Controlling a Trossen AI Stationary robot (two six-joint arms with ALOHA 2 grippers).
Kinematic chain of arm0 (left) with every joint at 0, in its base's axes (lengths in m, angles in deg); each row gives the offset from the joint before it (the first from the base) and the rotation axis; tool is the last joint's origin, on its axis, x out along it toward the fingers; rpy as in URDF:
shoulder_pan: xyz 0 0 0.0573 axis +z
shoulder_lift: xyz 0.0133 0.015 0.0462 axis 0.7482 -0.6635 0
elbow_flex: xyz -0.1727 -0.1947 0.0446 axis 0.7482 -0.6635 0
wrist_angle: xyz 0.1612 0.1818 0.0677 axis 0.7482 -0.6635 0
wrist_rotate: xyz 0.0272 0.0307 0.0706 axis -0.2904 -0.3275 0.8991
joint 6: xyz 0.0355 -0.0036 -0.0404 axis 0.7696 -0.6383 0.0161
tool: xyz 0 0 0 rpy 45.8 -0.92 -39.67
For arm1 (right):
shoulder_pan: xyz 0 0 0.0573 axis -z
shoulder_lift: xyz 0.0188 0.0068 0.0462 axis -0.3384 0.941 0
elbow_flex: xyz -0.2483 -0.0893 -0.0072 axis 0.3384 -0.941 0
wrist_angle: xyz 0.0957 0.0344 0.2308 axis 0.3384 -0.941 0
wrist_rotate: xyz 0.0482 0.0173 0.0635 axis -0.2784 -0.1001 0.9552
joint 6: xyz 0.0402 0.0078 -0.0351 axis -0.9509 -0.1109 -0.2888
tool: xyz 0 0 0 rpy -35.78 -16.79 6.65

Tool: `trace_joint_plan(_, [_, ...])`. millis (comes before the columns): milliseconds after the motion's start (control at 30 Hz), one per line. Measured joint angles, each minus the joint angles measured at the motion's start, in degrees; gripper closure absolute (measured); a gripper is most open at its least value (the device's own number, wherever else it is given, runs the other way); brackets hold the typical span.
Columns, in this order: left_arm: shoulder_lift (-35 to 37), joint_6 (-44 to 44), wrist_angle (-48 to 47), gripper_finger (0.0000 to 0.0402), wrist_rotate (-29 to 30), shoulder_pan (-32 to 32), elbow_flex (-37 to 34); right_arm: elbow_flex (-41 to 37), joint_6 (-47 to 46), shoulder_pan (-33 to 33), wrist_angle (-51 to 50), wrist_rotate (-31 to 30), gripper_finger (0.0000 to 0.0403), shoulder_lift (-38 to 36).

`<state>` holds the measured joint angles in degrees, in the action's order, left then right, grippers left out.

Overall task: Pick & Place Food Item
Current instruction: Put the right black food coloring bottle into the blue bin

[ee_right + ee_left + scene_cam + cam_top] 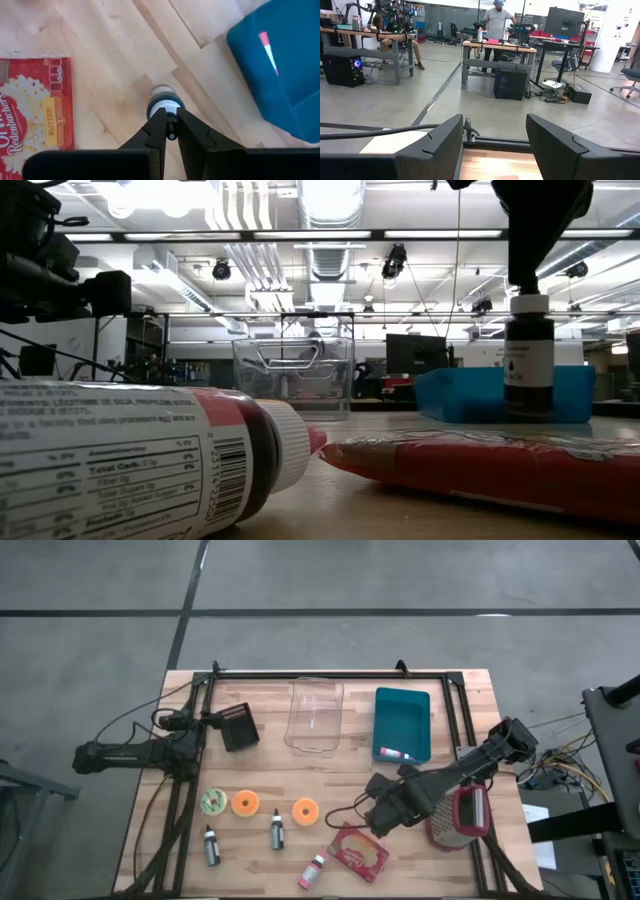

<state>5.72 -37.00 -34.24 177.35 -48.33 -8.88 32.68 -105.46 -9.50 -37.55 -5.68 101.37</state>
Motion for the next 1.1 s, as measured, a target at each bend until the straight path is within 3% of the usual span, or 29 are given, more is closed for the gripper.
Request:
trace_joint_plan(300, [0.0,0.0,0.01,0.0179,-0.01,-0.02,0.0,-0.2,-0.2,-0.04,-0.11,0.04,0.0388,0.04])
trace_joint_plan(1100, [0.0,0.02,-0.01,0.0179,0.01,0.0,0.0,-0.22,-0.2,-0.02,-0.37,0.26,0.039,0.04])
